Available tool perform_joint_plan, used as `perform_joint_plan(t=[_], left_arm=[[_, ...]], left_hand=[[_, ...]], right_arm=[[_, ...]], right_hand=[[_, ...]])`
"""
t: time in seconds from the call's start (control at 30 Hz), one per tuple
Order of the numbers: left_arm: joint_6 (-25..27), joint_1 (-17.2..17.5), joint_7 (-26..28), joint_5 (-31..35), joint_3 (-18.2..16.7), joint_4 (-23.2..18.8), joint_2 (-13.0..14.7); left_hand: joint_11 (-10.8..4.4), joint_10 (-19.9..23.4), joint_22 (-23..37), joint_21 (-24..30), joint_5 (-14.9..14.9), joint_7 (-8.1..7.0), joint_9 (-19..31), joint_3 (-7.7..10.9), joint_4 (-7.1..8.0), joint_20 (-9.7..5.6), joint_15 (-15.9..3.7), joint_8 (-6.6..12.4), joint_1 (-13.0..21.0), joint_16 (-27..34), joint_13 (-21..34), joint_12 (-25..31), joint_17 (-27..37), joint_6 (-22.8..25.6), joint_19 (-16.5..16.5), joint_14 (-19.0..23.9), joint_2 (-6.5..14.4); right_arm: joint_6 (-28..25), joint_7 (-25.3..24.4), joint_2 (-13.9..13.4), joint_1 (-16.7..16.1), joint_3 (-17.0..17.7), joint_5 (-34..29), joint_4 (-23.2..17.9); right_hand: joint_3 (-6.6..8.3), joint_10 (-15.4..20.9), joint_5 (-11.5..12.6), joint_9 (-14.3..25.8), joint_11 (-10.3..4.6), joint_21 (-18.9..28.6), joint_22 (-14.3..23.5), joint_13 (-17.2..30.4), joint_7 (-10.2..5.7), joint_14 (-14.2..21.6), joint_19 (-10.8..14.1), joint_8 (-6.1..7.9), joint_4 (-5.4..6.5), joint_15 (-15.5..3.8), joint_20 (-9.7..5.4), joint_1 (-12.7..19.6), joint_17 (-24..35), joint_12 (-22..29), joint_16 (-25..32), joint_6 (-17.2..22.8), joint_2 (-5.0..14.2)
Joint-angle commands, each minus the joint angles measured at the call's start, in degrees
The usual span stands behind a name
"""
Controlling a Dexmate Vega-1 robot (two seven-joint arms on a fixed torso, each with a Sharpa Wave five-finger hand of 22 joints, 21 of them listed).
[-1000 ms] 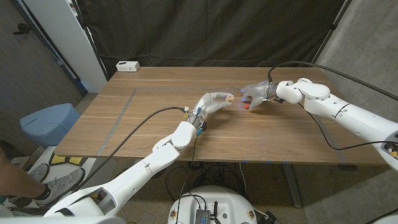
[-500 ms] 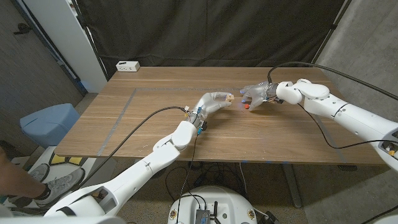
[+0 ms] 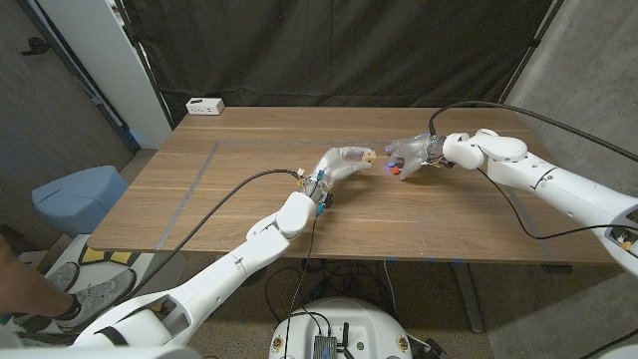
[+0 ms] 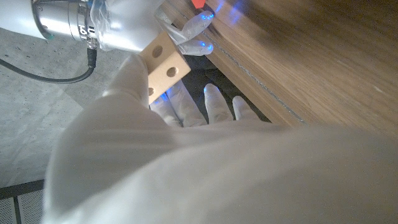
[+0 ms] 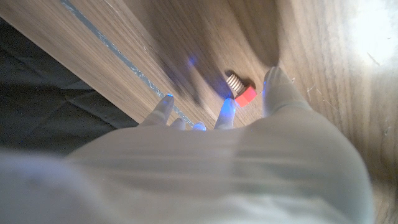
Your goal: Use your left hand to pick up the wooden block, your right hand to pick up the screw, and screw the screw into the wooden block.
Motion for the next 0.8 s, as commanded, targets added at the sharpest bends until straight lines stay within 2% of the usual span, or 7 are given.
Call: perform_joint_plan(t=[0.03,0.8], left_arm=[[-0.42,-0.64,-0.28,-0.24,0.2,0.99,-0.38],[-0.41,-0.91,-0.44,-0.12,0.43,1.06,-0.4]], left_hand=[[-0.2,0.49,0.33,0.47,0.47,-0.01,0.19,0.05,0.19,-0.01,-6.51,0.32,-0.06,0.43,0.23,0.24,0.11,2.09,-0.09,0.59,0.5],[-0.19,0.55,0.34,0.5,0.5,-0.01,0.19,-0.1,0.23,-0.1,-6.33,0.26,-0.22,0.49,0.32,0.03,0.14,2.21,-0.13,0.66,0.69]], right_arm=[[0.38,-1.76,0.46,0.12,-0.39,-0.19,1.26],[-0.2,-5.09,0.25,-0.92,-0.46,-0.66,0.96]], right_hand=[[0.57,0.82,0.6,0.36,-0.41,0.44,0.13,0.22,-0.14,0.78,0.87,0.96,-0.08,-0.75,-0.36,0.8,0.37,0.37,0.45,1.75,-0.18],[1.37,3.39,0.85,1.49,-0.82,0.54,0.15,0.25,-0.2,2.72,2.93,4.45,0.09,-1.7,-1.25,2.22,0.53,0.65,0.82,7.58,-0.4]])
